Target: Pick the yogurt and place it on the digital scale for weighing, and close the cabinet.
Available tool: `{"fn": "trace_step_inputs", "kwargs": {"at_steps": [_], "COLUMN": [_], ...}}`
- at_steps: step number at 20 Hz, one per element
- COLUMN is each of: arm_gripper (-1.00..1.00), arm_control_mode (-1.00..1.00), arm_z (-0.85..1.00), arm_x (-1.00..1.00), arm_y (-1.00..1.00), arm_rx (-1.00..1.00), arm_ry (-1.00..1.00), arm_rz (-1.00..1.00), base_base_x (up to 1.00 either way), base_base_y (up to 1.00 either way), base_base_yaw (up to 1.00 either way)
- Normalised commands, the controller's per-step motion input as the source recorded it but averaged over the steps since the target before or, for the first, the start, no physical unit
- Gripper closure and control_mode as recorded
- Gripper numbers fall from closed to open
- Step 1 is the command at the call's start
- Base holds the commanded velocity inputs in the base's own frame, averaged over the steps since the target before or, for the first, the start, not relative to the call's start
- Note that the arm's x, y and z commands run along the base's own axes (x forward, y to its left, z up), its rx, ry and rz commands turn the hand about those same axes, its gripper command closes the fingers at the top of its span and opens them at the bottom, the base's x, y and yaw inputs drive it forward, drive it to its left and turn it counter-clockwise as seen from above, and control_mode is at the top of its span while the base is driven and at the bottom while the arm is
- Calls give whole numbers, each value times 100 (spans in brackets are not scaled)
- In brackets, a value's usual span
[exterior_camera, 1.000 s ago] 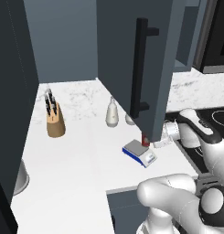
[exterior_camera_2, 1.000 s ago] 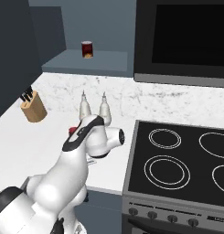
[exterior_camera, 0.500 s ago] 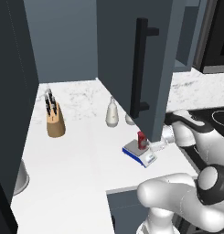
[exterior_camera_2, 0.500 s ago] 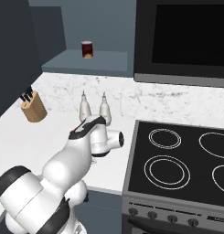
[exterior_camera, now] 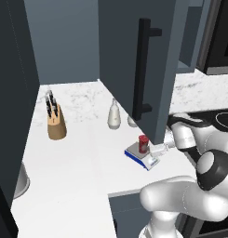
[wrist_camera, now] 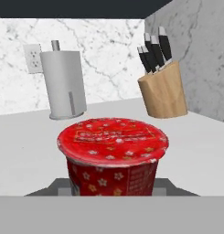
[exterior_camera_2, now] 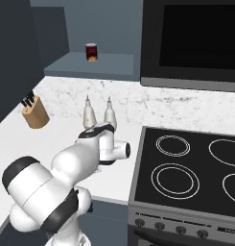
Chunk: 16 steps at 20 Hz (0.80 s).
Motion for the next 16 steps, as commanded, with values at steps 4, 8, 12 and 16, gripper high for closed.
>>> {"fn": "trace_step_inputs", "kwargs": {"at_steps": [4,8,12,16], "arm_gripper": [100,100,100,100], "arm_control_mode": [-100,-100,-100,-100], "arm_z": [-30,-21,-8,0], "arm_x": [17,12,20,35], "arm_y": [0,0,0,0], "arm_rx": [0,0,0,0], "arm_ry": [0,0,0,0], "arm_rz": [0,0,0,0], "base_base_x": [0,0,0,0], "base_base_y": [0,0,0,0], "base_base_yaw": [0,0,0,0]}}
